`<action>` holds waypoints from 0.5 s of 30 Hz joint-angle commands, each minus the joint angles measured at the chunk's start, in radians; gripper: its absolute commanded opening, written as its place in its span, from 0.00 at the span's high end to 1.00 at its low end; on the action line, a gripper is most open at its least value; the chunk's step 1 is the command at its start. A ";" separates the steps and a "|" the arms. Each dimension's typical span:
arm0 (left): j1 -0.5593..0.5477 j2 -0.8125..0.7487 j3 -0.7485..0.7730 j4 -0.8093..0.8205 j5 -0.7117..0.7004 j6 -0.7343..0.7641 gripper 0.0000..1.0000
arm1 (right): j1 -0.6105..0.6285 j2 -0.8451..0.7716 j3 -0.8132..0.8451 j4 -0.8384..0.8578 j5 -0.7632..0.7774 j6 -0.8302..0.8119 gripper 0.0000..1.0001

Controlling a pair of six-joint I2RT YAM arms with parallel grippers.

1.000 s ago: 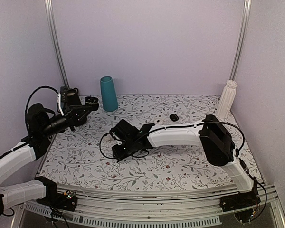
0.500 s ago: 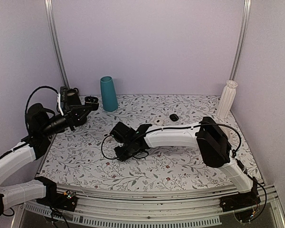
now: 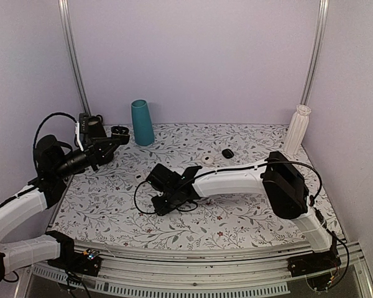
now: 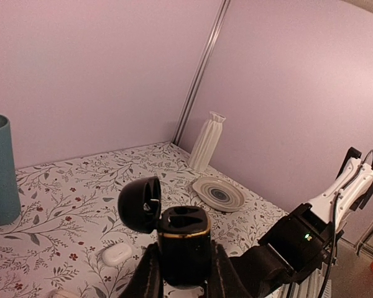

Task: Insert the wireless bluetooth earbuds into the charging case
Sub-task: Adjust the left earbud at the center of the board.

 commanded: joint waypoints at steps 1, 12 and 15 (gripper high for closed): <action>0.011 -0.002 -0.008 0.023 0.007 -0.003 1.00 | -0.030 -0.148 -0.157 0.156 -0.065 0.032 0.64; 0.011 -0.007 -0.008 0.024 0.004 -0.007 1.00 | -0.040 -0.278 -0.386 0.396 -0.173 -0.025 0.64; 0.012 -0.013 -0.007 0.021 0.004 -0.010 1.00 | -0.039 -0.273 -0.366 0.332 -0.142 -0.009 0.65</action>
